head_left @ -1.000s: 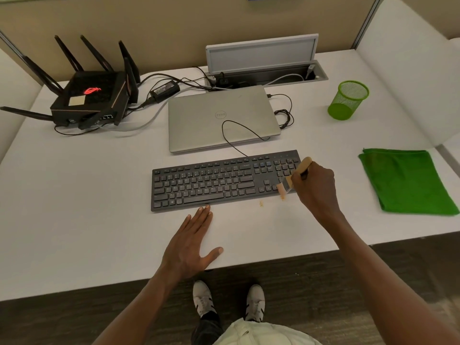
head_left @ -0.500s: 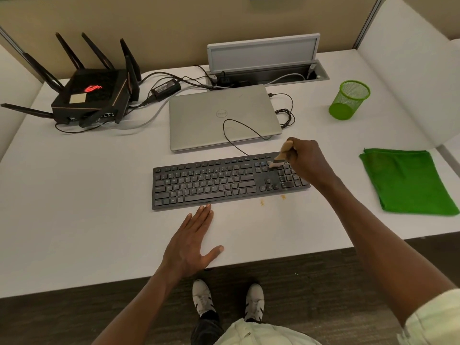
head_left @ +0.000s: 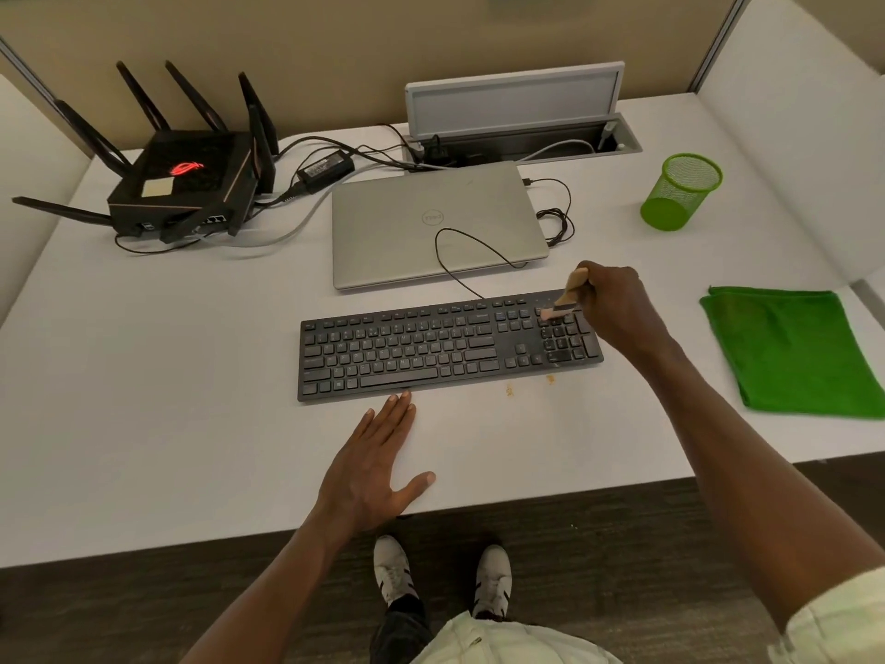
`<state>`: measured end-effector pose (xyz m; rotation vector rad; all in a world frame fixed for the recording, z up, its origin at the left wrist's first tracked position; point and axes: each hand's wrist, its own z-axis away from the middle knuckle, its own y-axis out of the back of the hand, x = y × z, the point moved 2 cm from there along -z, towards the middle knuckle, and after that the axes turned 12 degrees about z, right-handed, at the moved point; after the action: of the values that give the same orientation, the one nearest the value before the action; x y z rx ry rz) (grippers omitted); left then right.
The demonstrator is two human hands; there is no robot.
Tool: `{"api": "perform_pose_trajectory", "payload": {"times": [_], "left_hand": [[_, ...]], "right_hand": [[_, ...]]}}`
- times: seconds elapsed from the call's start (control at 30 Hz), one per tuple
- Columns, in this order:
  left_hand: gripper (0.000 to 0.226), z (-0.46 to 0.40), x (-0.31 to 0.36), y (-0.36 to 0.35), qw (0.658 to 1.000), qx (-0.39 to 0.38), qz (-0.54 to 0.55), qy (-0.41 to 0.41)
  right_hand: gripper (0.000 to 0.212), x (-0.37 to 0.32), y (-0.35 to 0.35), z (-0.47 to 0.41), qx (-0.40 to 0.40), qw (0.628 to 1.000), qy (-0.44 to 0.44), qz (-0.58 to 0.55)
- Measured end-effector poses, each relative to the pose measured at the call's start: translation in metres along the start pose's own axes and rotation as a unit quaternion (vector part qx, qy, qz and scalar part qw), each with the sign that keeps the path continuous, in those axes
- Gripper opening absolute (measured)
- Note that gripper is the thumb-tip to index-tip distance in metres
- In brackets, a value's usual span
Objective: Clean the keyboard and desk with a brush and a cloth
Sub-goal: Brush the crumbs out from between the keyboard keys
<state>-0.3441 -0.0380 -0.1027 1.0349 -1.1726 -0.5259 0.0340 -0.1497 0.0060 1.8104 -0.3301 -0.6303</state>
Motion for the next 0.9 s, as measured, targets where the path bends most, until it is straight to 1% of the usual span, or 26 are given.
{"api": "perform_pose_trajectory", "payload": {"times": [0.07,0.13,0.2,0.27,0.37,0.53,0.67,0.8,0.9], "left_hand": [[0.093,0.000,0.000,0.000,1.000,-0.002,0.002,0.002],[0.093,0.000,0.000,0.000,1.000,-0.003,0.000,0.003],[0.094,0.000,-0.001,0.000,1.000,-0.004,-0.001,0.001],[0.094,0.000,-0.001,0.000,1.000,-0.005,-0.001,-0.001],[0.093,0.000,-0.001,-0.001,1.000,-0.003,-0.002,0.000],[0.093,0.001,-0.001,-0.001,1.000,-0.004,-0.002,-0.001],[0.093,0.000,-0.001,-0.001,1.000,-0.001,0.000,-0.002],[0.093,0.000,-0.001,-0.001,1.000,0.000,0.002,-0.002],[0.093,0.000,-0.002,-0.002,1.000,0.001,0.002,-0.003]], "right_hand": [[0.017,0.000,0.004,-0.001,0.004,1.000,-0.006,0.002],[0.017,-0.010,0.007,-0.001,0.011,0.999,0.006,-0.042],[0.019,-0.020,0.006,0.001,0.001,0.996,0.018,-0.083],[0.019,-0.019,0.003,0.003,-0.004,0.998,0.024,-0.062],[0.019,-0.006,0.008,0.004,0.013,1.000,0.013,-0.001],[0.017,-0.009,0.018,-0.006,0.051,0.996,-0.072,-0.026],[0.022,-0.018,0.010,-0.015,0.076,0.985,-0.151,-0.040],[0.019,-0.024,-0.003,-0.014,0.050,0.979,-0.181,-0.075],[0.012,-0.025,0.000,-0.013,0.018,0.982,-0.178,-0.052]]}}
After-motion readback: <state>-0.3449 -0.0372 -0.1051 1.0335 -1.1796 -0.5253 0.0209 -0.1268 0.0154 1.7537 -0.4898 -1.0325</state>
